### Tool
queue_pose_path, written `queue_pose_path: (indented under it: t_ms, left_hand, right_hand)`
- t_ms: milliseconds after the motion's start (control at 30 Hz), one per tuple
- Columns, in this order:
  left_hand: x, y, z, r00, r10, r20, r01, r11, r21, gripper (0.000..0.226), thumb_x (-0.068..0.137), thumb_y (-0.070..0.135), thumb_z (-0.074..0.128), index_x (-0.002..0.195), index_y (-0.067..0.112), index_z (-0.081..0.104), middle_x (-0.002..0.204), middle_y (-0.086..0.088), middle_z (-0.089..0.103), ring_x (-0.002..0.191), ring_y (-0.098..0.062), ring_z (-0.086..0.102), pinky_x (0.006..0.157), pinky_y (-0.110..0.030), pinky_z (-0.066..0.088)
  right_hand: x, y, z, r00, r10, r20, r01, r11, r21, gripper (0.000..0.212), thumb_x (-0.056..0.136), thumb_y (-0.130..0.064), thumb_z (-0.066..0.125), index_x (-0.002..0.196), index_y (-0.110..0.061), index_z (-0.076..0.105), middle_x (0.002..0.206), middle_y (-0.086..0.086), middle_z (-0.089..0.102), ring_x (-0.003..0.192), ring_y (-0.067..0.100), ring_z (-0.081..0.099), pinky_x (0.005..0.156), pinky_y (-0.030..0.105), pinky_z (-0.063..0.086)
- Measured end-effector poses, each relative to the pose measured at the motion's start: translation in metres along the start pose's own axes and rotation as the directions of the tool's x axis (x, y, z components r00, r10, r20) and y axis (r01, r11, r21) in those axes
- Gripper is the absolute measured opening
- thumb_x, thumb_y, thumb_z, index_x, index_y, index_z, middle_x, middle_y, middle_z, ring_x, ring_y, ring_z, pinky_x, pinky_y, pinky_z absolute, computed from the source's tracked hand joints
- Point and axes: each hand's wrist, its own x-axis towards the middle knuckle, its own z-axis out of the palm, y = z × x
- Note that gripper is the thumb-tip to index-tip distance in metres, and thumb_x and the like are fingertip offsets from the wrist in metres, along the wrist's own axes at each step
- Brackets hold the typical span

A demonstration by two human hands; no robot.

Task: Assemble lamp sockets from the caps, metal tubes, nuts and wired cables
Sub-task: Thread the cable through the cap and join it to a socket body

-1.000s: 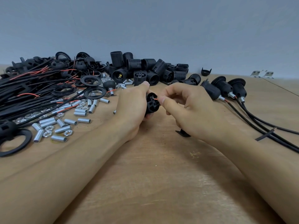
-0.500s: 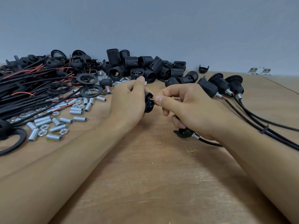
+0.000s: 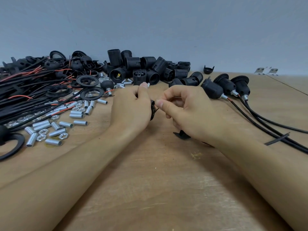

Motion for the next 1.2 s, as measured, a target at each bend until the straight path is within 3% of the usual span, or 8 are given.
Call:
queue_pose_path:
  t_ms: [233,367,467,700,900,967,1100,1200]
  left_hand:
    - [0.004,-0.003,0.004,0.993,-0.115,-0.014,0.112,0.988,-0.106,0.064,0.105,0.036,0.037,0.046,0.029,0.061,0.039,0.016,0.05,0.044,-0.005,0.047,0.06,-0.03,0.037]
    - [0.006,-0.001,0.003,0.977,-0.214,0.015,0.213,0.959,-0.186,0.065,0.105,0.042,0.034,0.048,0.031,0.062,0.041,0.011,0.052,0.042,-0.01,0.05,0.057,-0.033,0.04]
    - [0.003,0.002,0.002,0.979,-0.196,0.05,0.201,0.961,-0.188,0.062,0.104,0.044,0.036,0.051,0.028,0.064,0.042,0.01,0.051,0.048,-0.016,0.051,0.057,-0.033,0.041]
    - [0.009,-0.001,-0.016,0.882,-0.014,0.472,0.186,0.928,-0.322,0.01,0.083,0.026,0.07,0.085,0.016,0.068,0.064,0.001,0.058,0.053,-0.018,0.05,0.041,-0.02,0.027]
    - [0.007,-0.002,-0.013,0.908,-0.01,0.418,0.154,0.938,-0.312,0.007,0.076,0.022,0.068,0.075,0.014,0.067,0.071,-0.008,0.063,0.046,-0.019,0.048,0.038,-0.019,0.028]
    - [0.008,-0.002,-0.013,0.913,-0.021,0.408,0.162,0.936,-0.314,0.007,0.079,0.017,0.066,0.072,0.016,0.066,0.075,-0.008,0.066,0.044,-0.017,0.048,0.039,-0.018,0.029]
    - [0.008,-0.001,-0.012,0.913,-0.033,0.406,0.165,0.941,-0.294,0.025,0.086,0.008,0.062,0.065,0.02,0.065,0.07,-0.001,0.067,0.043,-0.013,0.046,0.039,-0.015,0.031]
    - [0.007,-0.001,-0.011,0.912,-0.022,0.409,0.151,0.947,-0.285,0.031,0.088,0.005,0.062,0.062,0.022,0.064,0.068,-0.002,0.066,0.042,-0.012,0.045,0.038,-0.014,0.03]
  right_hand:
    - [0.001,0.005,-0.002,1.0,0.026,0.001,-0.026,0.996,0.087,0.013,0.093,-0.016,0.067,0.08,-0.017,0.064,0.053,-0.007,0.057,0.04,0.004,0.046,0.046,0.02,0.038]
    - [0.001,0.004,0.0,0.999,-0.05,0.001,0.05,0.999,0.021,0.024,0.092,-0.013,0.068,0.075,-0.027,0.059,0.055,-0.022,0.059,0.046,0.0,0.052,0.049,0.011,0.037]
    - [0.001,0.004,0.001,0.999,-0.034,0.043,0.032,0.999,0.035,0.023,0.092,-0.008,0.066,0.076,-0.024,0.06,0.055,-0.02,0.059,0.045,-0.001,0.054,0.047,0.01,0.039]
    - [0.006,0.011,-0.009,0.997,0.072,-0.005,-0.071,0.991,0.116,0.007,0.091,-0.008,0.068,0.086,-0.013,0.067,0.066,-0.008,0.063,0.058,0.007,0.058,0.056,0.025,0.053]
    - [0.012,0.007,-0.009,0.975,0.203,-0.091,-0.162,0.929,0.334,0.016,0.09,-0.006,0.065,0.1,-0.018,0.063,0.09,-0.004,0.064,0.086,0.01,0.062,0.079,0.031,0.053]
    - [0.012,0.002,-0.022,0.977,0.19,-0.094,-0.179,0.978,0.111,0.004,0.094,-0.023,0.064,0.096,-0.02,0.064,0.088,-0.008,0.064,0.083,0.007,0.06,0.08,0.032,0.051]
    - [0.003,-0.003,-0.059,0.904,0.381,0.193,-0.292,0.881,-0.372,0.064,0.06,-0.084,0.052,0.088,-0.027,0.065,0.084,-0.009,0.067,0.078,0.006,0.062,0.075,0.03,0.049]
    - [-0.004,-0.003,-0.068,0.819,0.43,0.38,-0.279,0.877,-0.391,0.066,0.045,-0.076,0.069,0.091,-0.027,0.067,0.074,-0.008,0.068,0.066,0.005,0.062,0.064,0.026,0.051]
